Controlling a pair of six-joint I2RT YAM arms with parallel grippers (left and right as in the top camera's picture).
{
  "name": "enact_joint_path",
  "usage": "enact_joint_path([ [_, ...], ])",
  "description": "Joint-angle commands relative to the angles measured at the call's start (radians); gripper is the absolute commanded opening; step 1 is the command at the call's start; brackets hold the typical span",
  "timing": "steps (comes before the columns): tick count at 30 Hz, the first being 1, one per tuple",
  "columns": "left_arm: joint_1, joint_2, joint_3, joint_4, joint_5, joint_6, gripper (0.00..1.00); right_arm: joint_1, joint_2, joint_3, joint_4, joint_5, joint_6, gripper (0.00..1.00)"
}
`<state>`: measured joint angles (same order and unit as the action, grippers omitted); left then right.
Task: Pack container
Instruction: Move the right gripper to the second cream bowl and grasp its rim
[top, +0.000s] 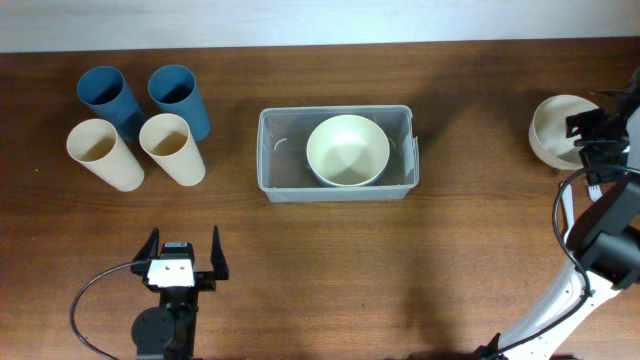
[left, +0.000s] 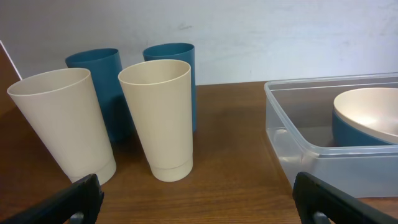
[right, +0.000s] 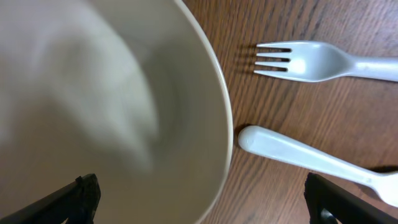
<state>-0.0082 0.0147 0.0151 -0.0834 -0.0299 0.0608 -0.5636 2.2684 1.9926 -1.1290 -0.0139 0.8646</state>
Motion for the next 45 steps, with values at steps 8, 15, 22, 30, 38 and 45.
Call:
enact_joint_path([
  [8, -0.002, -0.007, -0.006, 0.000, 0.011, 0.012, 1.00, -0.011, 0.029, -0.009, 0.033, 0.003, 0.005, 0.95],
  [15, -0.002, -0.007, -0.006, 0.000, 0.011, 0.012, 0.99, -0.013, 0.043, -0.009, 0.045, 0.010, 0.005, 0.93],
  [22, -0.002, -0.007, -0.006, 0.000, 0.011, 0.012, 1.00, -0.013, 0.076, -0.009, 0.045, -0.009, 0.004, 0.89],
  [30, -0.002, -0.007, -0.006, 0.000, 0.011, 0.012, 1.00, -0.013, 0.079, -0.009, 0.053, -0.009, 0.000, 0.63],
  [38, -0.002, -0.007, -0.006, 0.000, 0.011, 0.012, 1.00, -0.013, 0.079, -0.009, 0.060, -0.010, 0.000, 0.04],
  [45, -0.002, -0.007, -0.006, 0.000, 0.011, 0.012, 1.00, -0.014, 0.067, 0.055, 0.071, -0.110, -0.066, 0.04],
])
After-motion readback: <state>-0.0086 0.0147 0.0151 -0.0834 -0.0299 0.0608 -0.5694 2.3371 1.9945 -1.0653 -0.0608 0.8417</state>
